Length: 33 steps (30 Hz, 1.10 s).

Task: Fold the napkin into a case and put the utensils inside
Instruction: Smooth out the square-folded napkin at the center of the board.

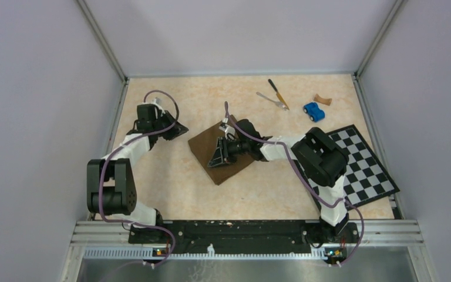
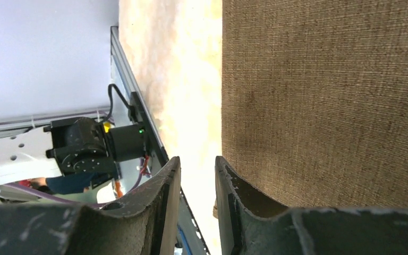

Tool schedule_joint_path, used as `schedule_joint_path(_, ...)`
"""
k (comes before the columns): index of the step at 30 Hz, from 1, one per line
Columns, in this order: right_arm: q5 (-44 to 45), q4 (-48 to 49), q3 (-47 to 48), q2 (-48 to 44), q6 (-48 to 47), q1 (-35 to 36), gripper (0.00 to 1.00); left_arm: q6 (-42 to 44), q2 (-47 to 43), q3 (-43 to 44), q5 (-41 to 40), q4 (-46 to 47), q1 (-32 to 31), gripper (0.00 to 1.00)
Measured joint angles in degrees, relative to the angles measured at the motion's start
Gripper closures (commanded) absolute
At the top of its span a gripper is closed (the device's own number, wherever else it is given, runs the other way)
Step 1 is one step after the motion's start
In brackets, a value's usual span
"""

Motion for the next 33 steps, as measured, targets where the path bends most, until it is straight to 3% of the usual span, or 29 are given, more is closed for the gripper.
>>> schedule_joint_path(3,-0.68,1.9,0.0,0.17,1.46,0.02,0.71,-1.49,1.68,0.0,3.48,2.67,-1.01,0.93)
schedule_joint_path(14,-0.24,8.74,-8.94,1.73,3.89,0.59,0.72,-4.48,12.52,-6.36,5.84,9.53,-1.86,0.95)
schedule_joint_path(17,0.11,9.09,-8.96,1.51,3.65,1.16,0.69,-3.02,12.35,-5.51,4.79,8.24,-2.21,0.89)
schedule_joint_path(20,0.83,4.74,-7.87,-0.11,1.92,1.25,0.68,-0.44,11.19,-3.96,2.58,4.81,-3.28,0.74)
schedule_joint_path(22,0.98,1.97,-6.03,-0.94,0.79,1.11,0.68,0.35,10.08,-3.34,2.19,3.56,-3.45,0.71)
schedule_joint_path(28,1.22,0.28,0.26,-0.79,-0.68,1.73,0.69,0.48,5.2,-2.95,2.03,2.25,-3.37,0.77)
schedule_joint_path(33,1.75,3.87,-1.66,1.31,0.5,3.85,0.69,0.15,7.28,-3.13,0.63,2.8,-3.17,0.82)
